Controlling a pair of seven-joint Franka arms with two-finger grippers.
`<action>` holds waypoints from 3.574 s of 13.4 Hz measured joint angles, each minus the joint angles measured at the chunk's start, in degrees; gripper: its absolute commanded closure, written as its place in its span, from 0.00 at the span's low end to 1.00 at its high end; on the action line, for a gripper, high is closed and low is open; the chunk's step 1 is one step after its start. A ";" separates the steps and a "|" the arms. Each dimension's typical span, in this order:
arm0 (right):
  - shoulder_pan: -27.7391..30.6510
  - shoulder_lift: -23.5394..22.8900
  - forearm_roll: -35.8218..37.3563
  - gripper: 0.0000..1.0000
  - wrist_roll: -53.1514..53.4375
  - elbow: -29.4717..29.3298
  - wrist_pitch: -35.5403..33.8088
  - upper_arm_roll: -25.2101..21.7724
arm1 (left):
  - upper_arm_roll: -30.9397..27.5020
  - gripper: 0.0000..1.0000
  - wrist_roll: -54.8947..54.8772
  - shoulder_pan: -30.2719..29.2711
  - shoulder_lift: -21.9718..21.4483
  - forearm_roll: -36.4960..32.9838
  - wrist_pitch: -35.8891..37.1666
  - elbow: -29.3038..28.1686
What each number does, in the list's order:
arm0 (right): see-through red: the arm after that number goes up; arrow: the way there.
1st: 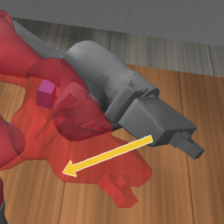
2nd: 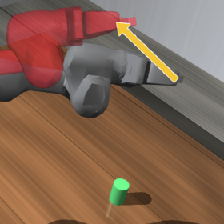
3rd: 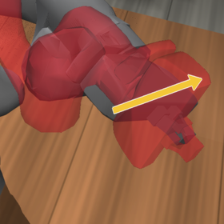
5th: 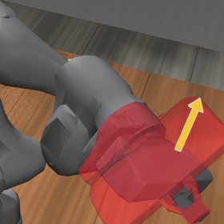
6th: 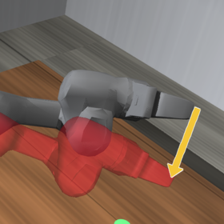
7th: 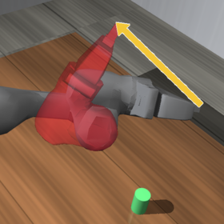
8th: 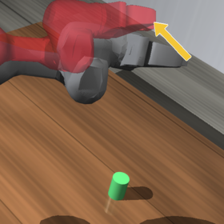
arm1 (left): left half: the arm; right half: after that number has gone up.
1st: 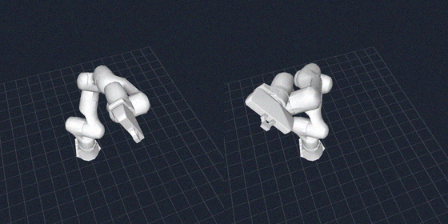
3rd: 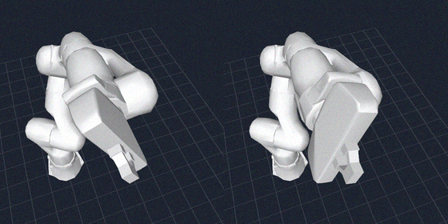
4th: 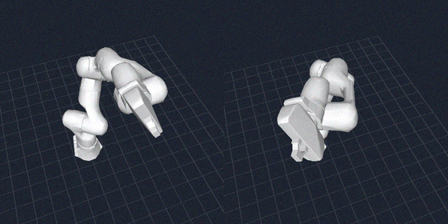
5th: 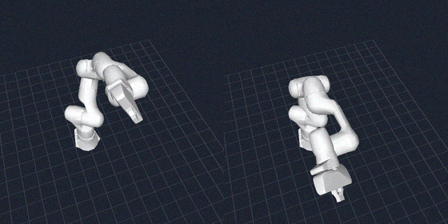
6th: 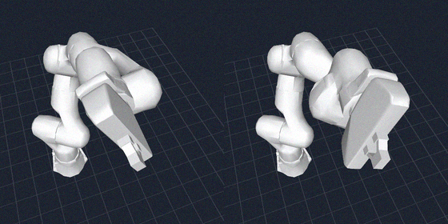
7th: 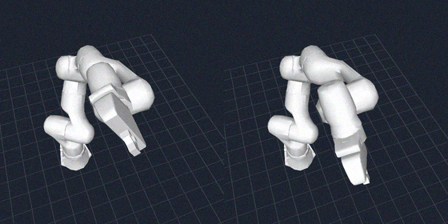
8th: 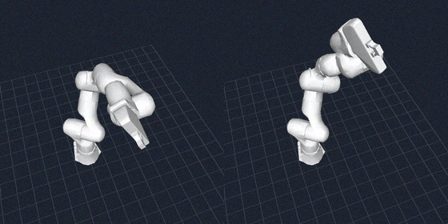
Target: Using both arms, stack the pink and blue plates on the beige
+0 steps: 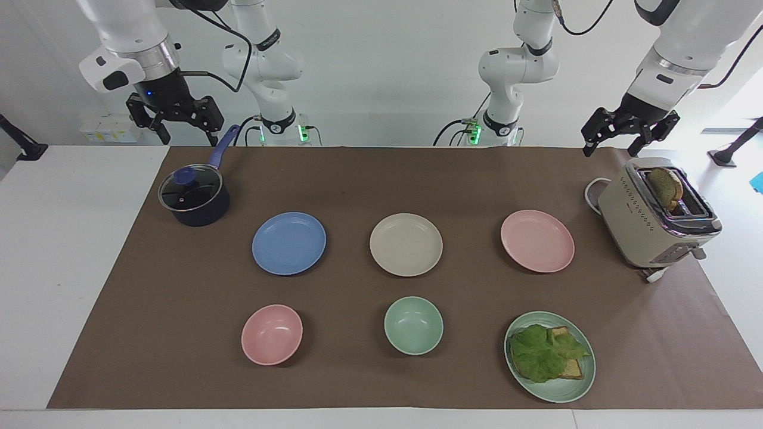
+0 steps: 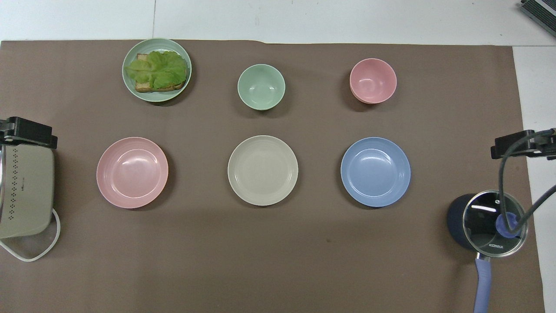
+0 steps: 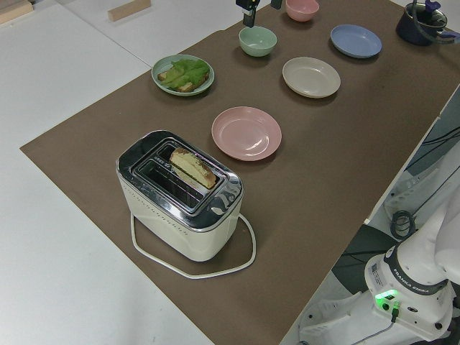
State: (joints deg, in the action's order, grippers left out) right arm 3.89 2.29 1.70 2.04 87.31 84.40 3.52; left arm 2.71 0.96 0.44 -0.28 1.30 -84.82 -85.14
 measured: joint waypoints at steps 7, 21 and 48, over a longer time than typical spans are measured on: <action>0.01 0.00 -0.01 0.00 0.00 0.00 0.00 -0.03 | 0.00 0.00 0.00 0.00 0.00 0.00 0.01 0.00; 0.01 0.00 -0.01 0.00 0.00 0.00 0.00 -0.03 | -0.51 0.00 -0.04 -4.49 -0.32 0.00 -11.64 -16.51; 0.01 0.00 -0.02 0.00 0.00 0.00 0.00 -0.03 | -0.43 1.00 8.01 -6.98 5.86 0.22 -34.13 -38.14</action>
State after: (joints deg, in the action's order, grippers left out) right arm 3.91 2.29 1.69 2.04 87.31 84.40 3.50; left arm 2.29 8.97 -6.54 5.58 1.52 -118.94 -123.28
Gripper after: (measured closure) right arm 0.000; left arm 0.947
